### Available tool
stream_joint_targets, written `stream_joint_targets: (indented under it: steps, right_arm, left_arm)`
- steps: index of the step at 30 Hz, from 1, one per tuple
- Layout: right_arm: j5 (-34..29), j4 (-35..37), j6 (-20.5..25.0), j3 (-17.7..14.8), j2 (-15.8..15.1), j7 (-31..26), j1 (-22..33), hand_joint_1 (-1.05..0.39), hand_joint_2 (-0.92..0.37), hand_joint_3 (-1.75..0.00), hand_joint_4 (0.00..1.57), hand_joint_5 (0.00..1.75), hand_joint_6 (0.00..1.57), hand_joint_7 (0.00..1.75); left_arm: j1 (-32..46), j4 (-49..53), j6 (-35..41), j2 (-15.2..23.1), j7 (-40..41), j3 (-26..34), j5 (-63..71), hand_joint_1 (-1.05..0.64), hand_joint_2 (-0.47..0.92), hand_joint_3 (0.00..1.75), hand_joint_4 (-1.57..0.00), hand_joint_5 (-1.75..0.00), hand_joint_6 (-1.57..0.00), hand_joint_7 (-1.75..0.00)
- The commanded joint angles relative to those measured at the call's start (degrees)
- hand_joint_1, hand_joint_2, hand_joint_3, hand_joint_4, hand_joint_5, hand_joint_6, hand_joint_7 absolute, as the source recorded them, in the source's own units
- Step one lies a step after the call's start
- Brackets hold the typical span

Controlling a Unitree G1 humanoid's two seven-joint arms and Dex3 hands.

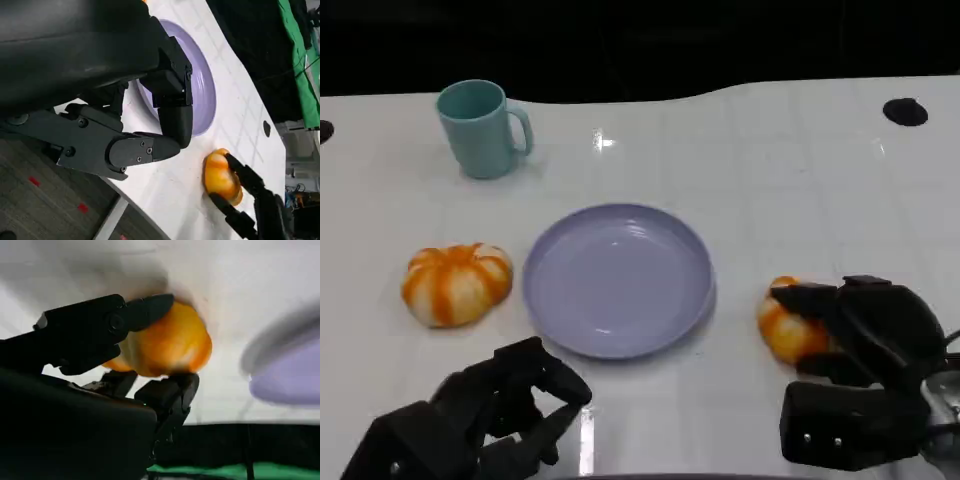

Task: Grasp the bread from the table and place it into the plate.

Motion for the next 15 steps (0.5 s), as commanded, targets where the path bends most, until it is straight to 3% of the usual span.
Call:
stream_joint_targets:
  steps: [1,2,5,12,15]
  right_arm:
    - [2.7,4.4,-7.3,-0.9,-0.7,-7.6,-1.5,-0.07,-0.40,-1.17,0.97,1.72,0.92,1.43]
    - [2.8,4.7,-7.9,-0.9,-0.7,-8.1,-1.8,-0.07,-0.37,-1.24,0.97,1.73,0.87,1.54]
    - [2.9,5.2,-8.6,-0.8,-0.8,-9.3,-2.2,-0.08,-0.28,-1.36,0.96,1.75,0.80,1.65]
    - [3.4,3.1,-8.1,-0.9,0.1,-9.7,-2.6,-0.09,-0.33,-1.30,0.97,1.75,0.78,1.68]
    - [4.7,1.7,-8.8,-1.5,0.7,-9.7,-2.8,-0.06,-0.28,-1.31,0.98,1.75,0.76,1.72]
  left_arm:
    - [0.3,-0.6,0.3,0.3,0.4,0.4,0.0,-0.40,0.92,0.46,-0.64,-1.75,-0.60,-1.33]
    - [0.3,-0.7,0.5,0.2,0.5,0.3,0.1,-0.40,0.92,0.46,-0.65,-1.75,-0.60,-1.33]
    - [0.3,-1.2,1.2,0.1,0.6,0.2,0.2,-0.39,0.92,0.47,-0.64,-1.75,-0.60,-1.33]
    - [0.2,-0.4,0.3,0.0,0.4,0.3,0.2,-0.37,0.92,0.46,-0.64,-1.75,-0.60,-1.32]
    - [0.1,-0.4,0.3,0.0,0.5,0.2,0.5,-0.38,0.92,0.46,-0.65,-1.75,-0.60,-1.32]
